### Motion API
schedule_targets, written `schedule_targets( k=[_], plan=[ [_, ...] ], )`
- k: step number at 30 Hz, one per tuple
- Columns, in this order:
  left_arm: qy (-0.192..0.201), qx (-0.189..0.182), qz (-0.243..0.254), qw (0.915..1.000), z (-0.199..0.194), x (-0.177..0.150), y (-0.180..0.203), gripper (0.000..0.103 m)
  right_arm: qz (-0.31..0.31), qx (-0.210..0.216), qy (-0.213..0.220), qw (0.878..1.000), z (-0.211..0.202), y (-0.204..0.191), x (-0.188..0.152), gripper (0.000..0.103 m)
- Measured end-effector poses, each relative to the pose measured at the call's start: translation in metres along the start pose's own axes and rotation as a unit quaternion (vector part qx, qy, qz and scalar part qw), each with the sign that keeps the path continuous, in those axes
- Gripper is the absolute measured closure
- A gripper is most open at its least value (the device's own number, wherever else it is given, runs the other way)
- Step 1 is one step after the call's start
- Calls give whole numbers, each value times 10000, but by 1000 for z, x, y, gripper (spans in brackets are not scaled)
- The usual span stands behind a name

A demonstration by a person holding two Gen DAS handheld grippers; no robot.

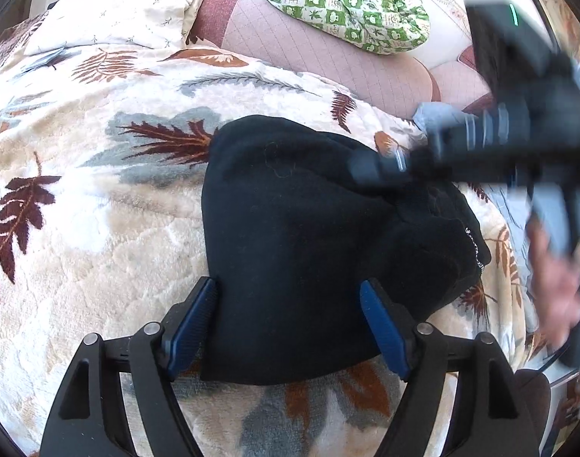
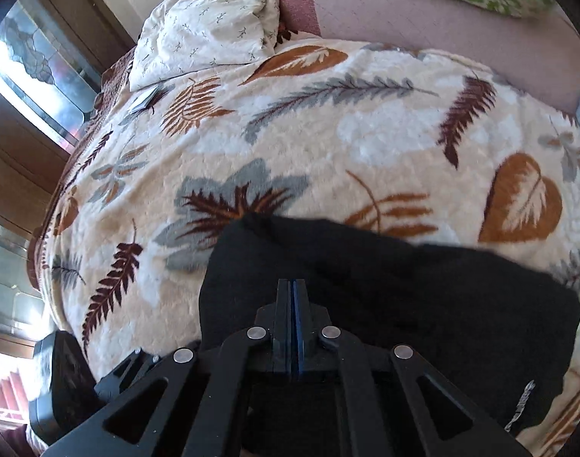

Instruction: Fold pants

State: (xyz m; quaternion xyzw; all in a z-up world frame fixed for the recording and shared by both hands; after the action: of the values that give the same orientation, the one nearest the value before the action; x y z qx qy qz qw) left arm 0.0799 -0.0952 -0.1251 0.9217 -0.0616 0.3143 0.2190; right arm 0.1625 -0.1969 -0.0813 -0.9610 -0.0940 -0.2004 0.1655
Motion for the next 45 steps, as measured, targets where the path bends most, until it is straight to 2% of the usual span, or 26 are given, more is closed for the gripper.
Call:
schedule_targets(
  k=[3, 4, 6, 7, 10, 12, 14, 17, 21, 23, 28, 31, 34, 39, 41, 42, 43, 44, 45],
  plan=[
    [-177, -9, -68, 9998, -10, 2, -5, 26, 431, -341, -148, 9984, 9, 37, -30, 101],
    [-183, 38, -124, 9997, -16, 3, -7, 26, 620, -316, -96, 9975, 9, 49, -37, 102],
    [-125, 174, -215, 9995, -29, 4, -17, 26, 1060, 56, 182, 9942, -2, 59, -45, 102],
    [-97, 248, -283, 9992, -34, 6, -22, 26, 1158, -11, 322, 9927, -10, 61, -48, 101],
    [-58, 384, -598, 9975, -47, 10, -41, 26, 887, -554, 864, 9908, -42, 53, -54, 100],
    [-38, 490, -763, 9959, -52, 11, -49, 26, 694, -604, 1048, 9902, -53, 42, -62, 100],
    [-12, 601, -824, 9948, -57, 13, -53, 26, 565, -682, 1077, 9902, -52, 36, -74, 100],
    [40, 757, -770, 9941, -66, 14, -51, 26, 532, -816, 822, 9918, -29, 43, -93, 100],
    [47, 906, -557, 9943, -75, 17, -43, 26, 665, -712, 1067, 9895, -31, 48, -98, 100],
    [38, 918, -444, 9948, -76, 20, -37, 26, 853, -485, 1300, 9866, -44, 49, -97, 100],
    [-48, 675, -24, 9977, -73, 38, -4, 26, 1432, -214, 1870, 9716, -82, 69, -111, 100],
    [-132, 473, 423, 9979, -63, 56, 28, 26, 1890, -233, 2094, 9591, -102, 96, -131, 100],
    [-212, 273, 943, 9949, -49, 74, 68, 26, 2359, -326, 2228, 9453, -116, 126, -153, 99],
    [-365, -43, 1612, 9862, -16, 102, 136, 26, 3071, -146, 2380, 9213, -125, 164, -170, 97],
    [-460, -184, 1843, 9816, 0, 109, 160, 26, 3175, -93, 2460, 9157, -128, 174, -170, 86],
    [-500, -231, 1947, 9793, 8, 112, 172, 26, 3211, -65, 2519, 9129, -129, 177, -171, 63],
    [-525, -267, 2055, 9769, 16, 114, 182, 26, 3244, -50, 2579, 9101, -130, 179, -171, 34],
    [-539, -295, 2169, 9743, 24, 116, 191, 26, 3267, -21, 2680, 9063, -133, 181, -171, 26],
    [-559, -314, 2270, 9718, 31, 117, 200, 26, 3268, -6, 2766, 9037, -135, 183, -170, 25]
  ],
)
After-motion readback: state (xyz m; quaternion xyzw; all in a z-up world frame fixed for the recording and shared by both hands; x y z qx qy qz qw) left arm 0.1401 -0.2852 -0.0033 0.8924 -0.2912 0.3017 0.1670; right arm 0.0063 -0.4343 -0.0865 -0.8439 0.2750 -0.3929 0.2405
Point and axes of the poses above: each gripper's, at about its wrist camera, not at the fingertips, and z roughly the way its jaws point, y to its right, x to its top, the point moved 7 cm from there along z, roughly the way its jaws point, and after that the axes turned 2 degrees about y, right-handed, at the moved point
